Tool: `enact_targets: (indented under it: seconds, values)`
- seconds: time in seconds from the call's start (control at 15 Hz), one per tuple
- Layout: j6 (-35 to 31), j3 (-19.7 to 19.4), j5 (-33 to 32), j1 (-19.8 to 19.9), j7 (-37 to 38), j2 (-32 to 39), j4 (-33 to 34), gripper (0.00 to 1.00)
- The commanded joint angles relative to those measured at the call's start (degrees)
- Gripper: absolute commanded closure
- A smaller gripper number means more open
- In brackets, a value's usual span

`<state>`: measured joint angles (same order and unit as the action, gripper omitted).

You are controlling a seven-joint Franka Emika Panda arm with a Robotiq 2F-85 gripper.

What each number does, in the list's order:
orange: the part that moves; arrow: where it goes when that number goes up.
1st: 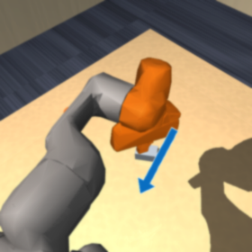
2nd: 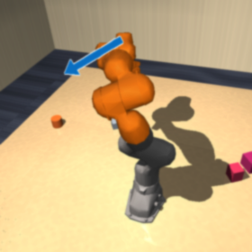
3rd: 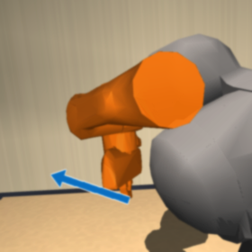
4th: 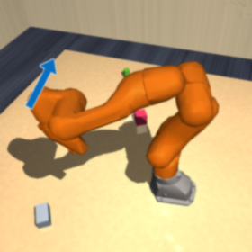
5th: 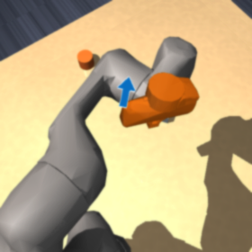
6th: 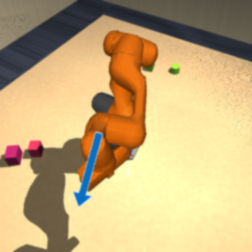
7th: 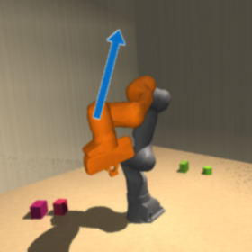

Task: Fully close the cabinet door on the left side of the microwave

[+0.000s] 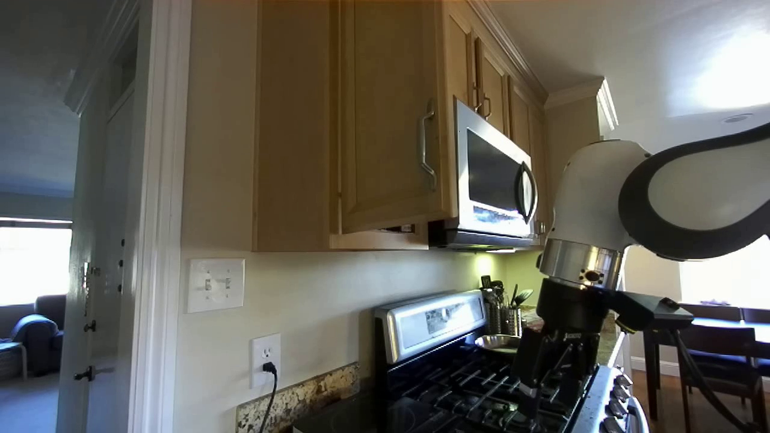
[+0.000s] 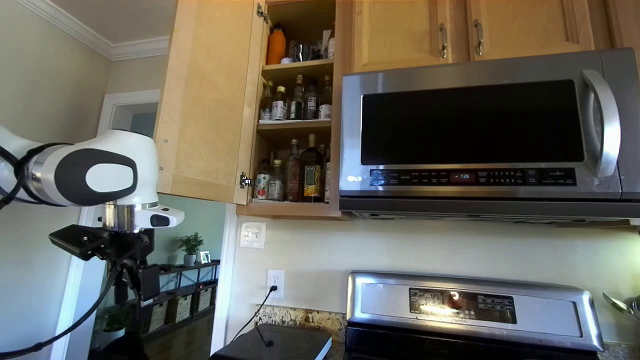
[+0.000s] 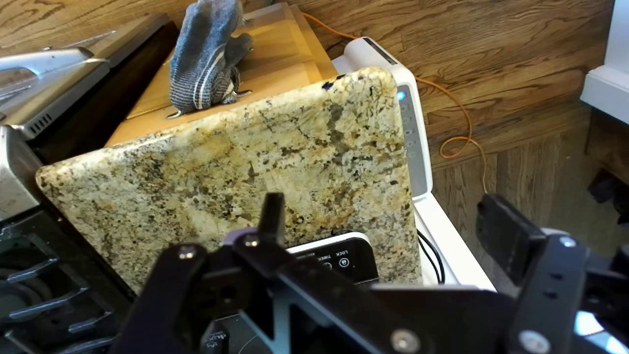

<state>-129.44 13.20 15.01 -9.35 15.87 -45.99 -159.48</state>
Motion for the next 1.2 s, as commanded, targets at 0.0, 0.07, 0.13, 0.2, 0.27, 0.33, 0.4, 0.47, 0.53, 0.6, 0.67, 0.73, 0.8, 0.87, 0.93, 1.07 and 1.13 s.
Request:
enact_targets:
  seconds: [0.0,0.07,0.13,0.2,0.27,0.33,0.4,0.47,0.53,0.6,0.67,0.73,0.8,0.87,0.93,1.07,1.13]
  values:
    - [3.6,-1.4,-0.5,-1.7,-2.2,-1.2,1.9,0.00]
    - [4.4,-1.5,-0.7,-2.0,-2.9,-1.4,2.5,0.00]
    - [5.6,-1.5,-0.8,-2.2,-3.5,-1.6,3.3,0.00]
    - [6.9,-1.7,-0.7,-2.6,-4.5,-1.9,4.1,0.00]
    - [8.3,-2.0,-0.8,-3.0,-5.6,-2.2,5.0,0.00]
    - [9.4,-2.0,-0.8,-3.2,-6.5,-2.4,5.8,0.00]
    - [10.7,-2.0,-1.0,-3.4,-7.2,-3.2,6.8,0.00]
    - [11.6,-1.9,-1.3,-3.4,-7.8,-3.7,7.6,0.00]
    - [12.3,-1.6,-1.6,-3.3,-8.1,-4.3,8.5,0.00]
    - [12.8,-1.5,-1.7,-3.3,-8.4,-4.8,9.2,0.00]
    - [13.5,-1.3,-1.9,-3.3,-8.7,-5.6,10.0,0.00]
    - [13.9,-1.2,-2.0,-3.2,-9.1,-6.1,10.6,0.00]
    - [14.3,-1.0,-1.9,-3.3,-9.2,-6.4,11.5,0.00]
    - [14.1,-0.7,-1.8,-3.3,-9.3,-6.8,12.1,0.00]
    - [12.5,-0.2,-1.5,-3.4,-9.3,-7.1,12.7,0.00]
    - [13.0,-0.3,-1.4,-4.2,-9.9,-10.3,13.6,0.00]
    - [13.2,-0.1,-1.6,-4.4,-10.0,-11.4,14.1,0.00]
